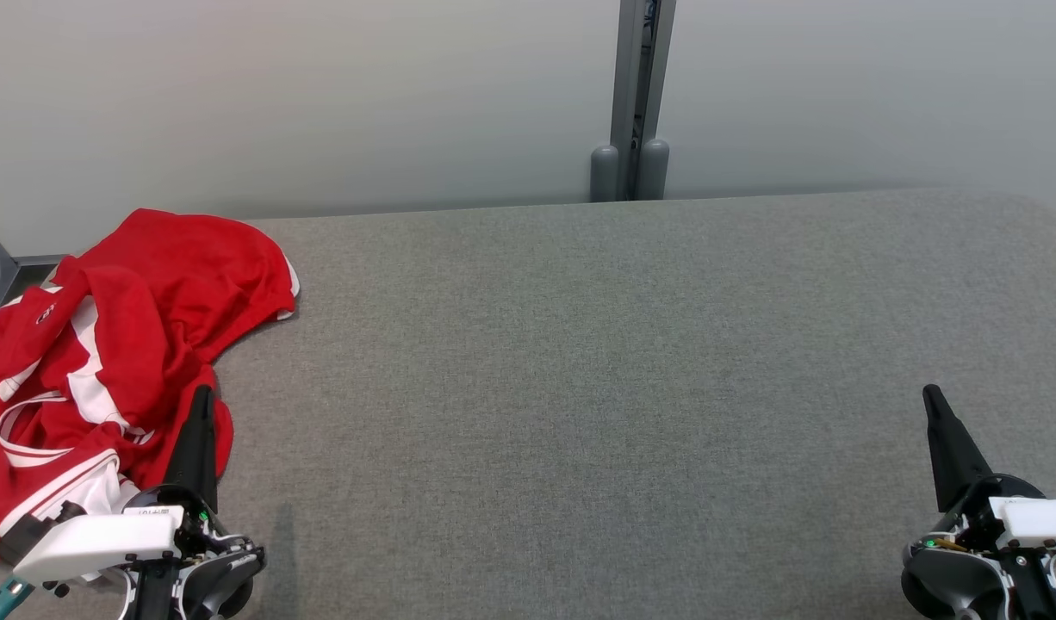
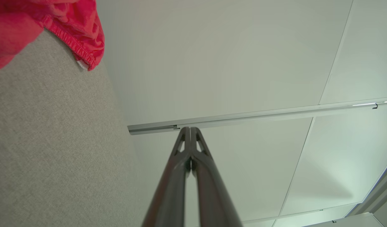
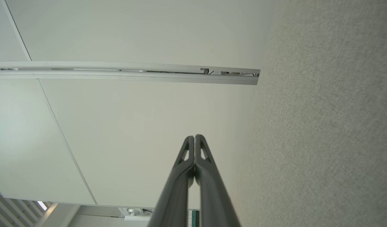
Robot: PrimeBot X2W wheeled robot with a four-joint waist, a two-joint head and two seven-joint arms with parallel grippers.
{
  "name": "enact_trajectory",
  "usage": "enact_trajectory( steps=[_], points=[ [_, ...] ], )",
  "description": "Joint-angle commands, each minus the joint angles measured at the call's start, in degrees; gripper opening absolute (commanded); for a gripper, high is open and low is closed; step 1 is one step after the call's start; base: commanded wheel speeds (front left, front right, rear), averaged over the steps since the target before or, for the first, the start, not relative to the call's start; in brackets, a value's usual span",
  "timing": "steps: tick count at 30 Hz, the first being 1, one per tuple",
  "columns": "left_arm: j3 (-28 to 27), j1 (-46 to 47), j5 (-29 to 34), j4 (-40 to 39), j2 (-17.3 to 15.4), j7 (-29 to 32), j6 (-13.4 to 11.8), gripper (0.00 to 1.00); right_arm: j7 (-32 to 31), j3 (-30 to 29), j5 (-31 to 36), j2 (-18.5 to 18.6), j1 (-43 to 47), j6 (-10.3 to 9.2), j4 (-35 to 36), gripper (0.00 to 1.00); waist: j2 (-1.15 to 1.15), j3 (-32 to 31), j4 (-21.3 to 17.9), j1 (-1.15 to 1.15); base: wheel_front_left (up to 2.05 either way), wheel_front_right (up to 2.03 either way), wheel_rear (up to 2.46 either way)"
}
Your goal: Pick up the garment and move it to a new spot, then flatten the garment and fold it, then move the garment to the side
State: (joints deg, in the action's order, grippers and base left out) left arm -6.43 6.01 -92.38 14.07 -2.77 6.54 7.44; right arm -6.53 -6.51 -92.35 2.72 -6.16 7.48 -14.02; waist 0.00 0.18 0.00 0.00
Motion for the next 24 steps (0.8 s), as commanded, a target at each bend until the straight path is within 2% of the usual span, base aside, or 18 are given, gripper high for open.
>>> enact_trajectory(
  steps=[1,24],
  points=[
    [-0.22,0.75,0.06,-0.13,-0.33,0.08,0.19,0.0,-0.12,0.03,-0.04,0.5,-0.25,0.03,-0.1,0.0,0.0,0.0,0.0,0.0,0.0,0.0,0.0],
    [-0.22,0.75,0.06,-0.13,-0.33,0.08,0.19,0.0,-0.12,0.03,-0.03,0.5,-0.25,0.03,-0.1,0.0,0.0,0.0,0.0,0.0,0.0,0.0,0.0]
  ],
)
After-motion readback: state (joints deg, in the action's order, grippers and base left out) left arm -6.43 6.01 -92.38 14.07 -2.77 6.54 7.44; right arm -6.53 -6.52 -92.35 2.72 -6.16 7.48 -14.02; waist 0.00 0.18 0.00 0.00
